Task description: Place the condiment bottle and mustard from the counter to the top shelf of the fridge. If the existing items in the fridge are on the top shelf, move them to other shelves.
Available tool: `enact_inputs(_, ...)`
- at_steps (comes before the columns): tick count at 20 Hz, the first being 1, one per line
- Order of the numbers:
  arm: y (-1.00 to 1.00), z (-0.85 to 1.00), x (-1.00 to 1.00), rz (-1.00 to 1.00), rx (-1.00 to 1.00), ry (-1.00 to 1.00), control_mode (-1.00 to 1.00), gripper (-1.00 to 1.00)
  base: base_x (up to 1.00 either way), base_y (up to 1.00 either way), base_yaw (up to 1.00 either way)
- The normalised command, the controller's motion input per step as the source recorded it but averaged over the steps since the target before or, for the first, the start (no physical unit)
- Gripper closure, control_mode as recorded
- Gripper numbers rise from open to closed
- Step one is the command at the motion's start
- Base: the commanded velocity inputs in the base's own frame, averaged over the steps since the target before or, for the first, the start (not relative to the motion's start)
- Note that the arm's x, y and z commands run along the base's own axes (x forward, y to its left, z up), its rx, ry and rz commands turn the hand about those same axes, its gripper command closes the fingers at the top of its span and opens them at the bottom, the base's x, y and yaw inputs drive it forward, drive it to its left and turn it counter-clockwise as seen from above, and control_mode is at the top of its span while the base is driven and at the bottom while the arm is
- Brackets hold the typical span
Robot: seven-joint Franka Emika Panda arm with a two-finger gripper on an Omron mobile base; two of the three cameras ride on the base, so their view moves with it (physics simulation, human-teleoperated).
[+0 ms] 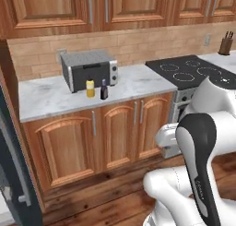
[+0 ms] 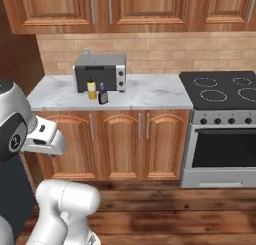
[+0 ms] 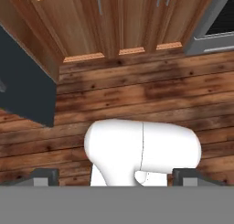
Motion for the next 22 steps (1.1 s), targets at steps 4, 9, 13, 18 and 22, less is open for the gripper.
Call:
enact_inputs(4,0.00,0.00,0.00,0.00,0.00,0.00,1.00,-1.00,1.00,-0.73,0.00)
enact_inputs(9,0.00,0.00,0.00,0.00,0.00,0.00,1.00,-1.00,0.98,-0.28,0.00)
enact_inputs(13,0.00,0.00,0.00,0.00,0.00,0.00,1.00,-1.00,0.74,-0.02,0.04)
enact_inputs(18,0.00,0.00,0.00,0.00,0.00,0.00,1.00,-1.00,0.54,0.00,0.12)
enact_inputs(22,0.00,0.00,0.00,0.00,0.00,0.00,1.00,-1.00,0.26,0.09,0.12)
